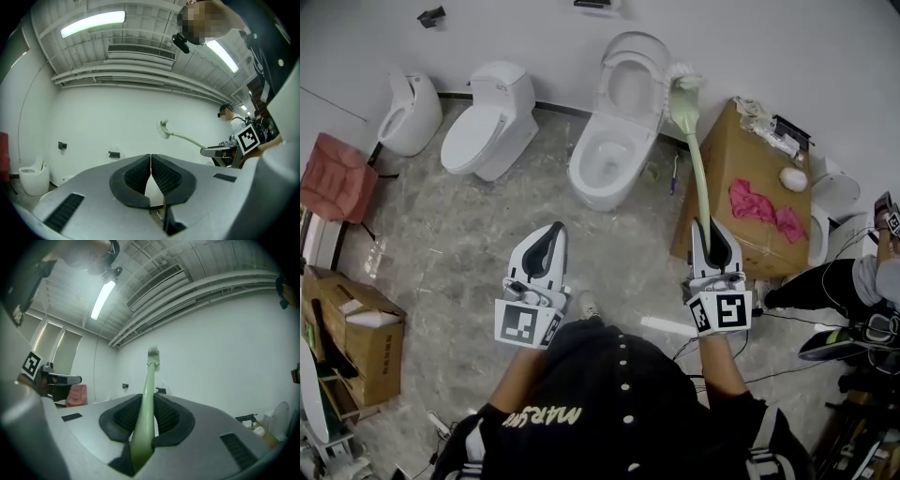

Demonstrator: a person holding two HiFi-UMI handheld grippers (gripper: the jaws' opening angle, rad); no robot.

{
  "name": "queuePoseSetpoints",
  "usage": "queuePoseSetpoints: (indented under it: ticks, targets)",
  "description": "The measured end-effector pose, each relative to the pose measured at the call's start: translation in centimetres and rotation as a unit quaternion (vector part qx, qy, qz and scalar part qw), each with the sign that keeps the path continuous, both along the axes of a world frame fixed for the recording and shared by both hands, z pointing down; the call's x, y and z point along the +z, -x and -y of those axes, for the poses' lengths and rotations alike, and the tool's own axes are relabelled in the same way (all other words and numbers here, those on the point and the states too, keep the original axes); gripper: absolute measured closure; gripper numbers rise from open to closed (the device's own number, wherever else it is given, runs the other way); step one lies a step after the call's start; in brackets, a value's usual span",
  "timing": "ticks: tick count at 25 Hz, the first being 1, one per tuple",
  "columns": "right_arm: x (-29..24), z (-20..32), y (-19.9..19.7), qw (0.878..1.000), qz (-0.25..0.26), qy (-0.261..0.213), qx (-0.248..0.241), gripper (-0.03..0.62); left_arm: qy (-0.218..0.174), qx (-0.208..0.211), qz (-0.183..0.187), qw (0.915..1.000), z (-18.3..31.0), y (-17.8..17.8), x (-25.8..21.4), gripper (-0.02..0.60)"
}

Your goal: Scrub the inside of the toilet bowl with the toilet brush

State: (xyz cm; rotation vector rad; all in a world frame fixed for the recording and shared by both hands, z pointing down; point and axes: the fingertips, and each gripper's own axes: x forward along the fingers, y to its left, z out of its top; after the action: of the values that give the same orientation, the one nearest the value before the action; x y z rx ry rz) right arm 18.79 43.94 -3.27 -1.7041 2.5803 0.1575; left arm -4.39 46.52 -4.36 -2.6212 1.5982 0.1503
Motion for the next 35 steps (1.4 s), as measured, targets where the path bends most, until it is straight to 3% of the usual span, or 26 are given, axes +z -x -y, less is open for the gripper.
queuePoseSetpoints:
  ticks: [23,35]
  targets:
    - [-0.4,9.7,6.7,1.000,-0.009,-0.004,0.021,0.508,0.006,0.022,-0.011,0.9997,10.2,7.3,0.0,0.555]
    - [0.8,15.8,6.7,1.000,-0.008,0.000,0.017,0.508,0.019,0.016,-0.008,0.9997,16.0,7.0,1.9,0.555]
